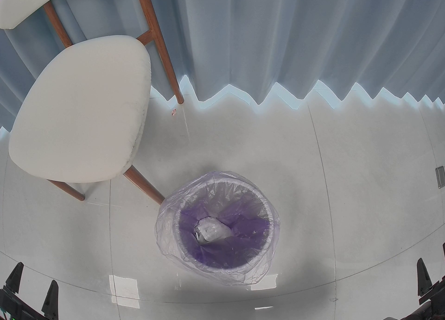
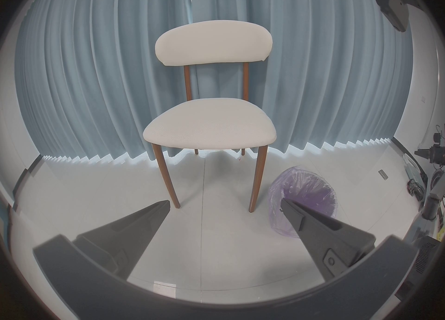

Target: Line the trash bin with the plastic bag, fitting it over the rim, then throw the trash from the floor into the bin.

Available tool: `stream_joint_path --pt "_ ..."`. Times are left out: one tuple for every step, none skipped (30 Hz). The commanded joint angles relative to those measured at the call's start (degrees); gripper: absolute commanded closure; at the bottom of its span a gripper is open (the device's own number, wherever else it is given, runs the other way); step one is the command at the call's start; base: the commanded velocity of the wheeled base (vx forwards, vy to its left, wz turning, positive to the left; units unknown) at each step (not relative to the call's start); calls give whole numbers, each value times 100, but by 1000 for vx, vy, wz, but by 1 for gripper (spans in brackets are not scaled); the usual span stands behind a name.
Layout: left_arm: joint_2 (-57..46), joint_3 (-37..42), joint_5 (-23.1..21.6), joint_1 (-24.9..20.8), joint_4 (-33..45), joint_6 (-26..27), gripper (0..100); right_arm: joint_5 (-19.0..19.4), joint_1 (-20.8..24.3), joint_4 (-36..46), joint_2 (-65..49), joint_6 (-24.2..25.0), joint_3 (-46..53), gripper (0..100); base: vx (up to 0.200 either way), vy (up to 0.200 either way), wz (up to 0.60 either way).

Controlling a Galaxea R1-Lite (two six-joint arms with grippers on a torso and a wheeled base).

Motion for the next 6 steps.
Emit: stream_joint_path --pt "-74 99 0 -2 2 -2 0 -2 0 0 -63 -3 101 0 0 0 0" --pt "-74 99 0 -2 2 -2 0 -2 0 0 -63 -3 101 0 0 0 0" --pt "-74 90 0 -2 2 -2 0 -2 0 0 -63 -3 101 0 0 0 0" --pt "-74 99 0 -2 2 -2 0 -2 0 0 -63 -3 101 0 0 0 0" --pt "-74 90 0 -2 2 -2 0 -2 0 9 -63 -3 101 0 0 0 0" --pt "-74 90 0 -2 2 -2 0 -10 0 9 -63 -11 101 0 0 0 0"
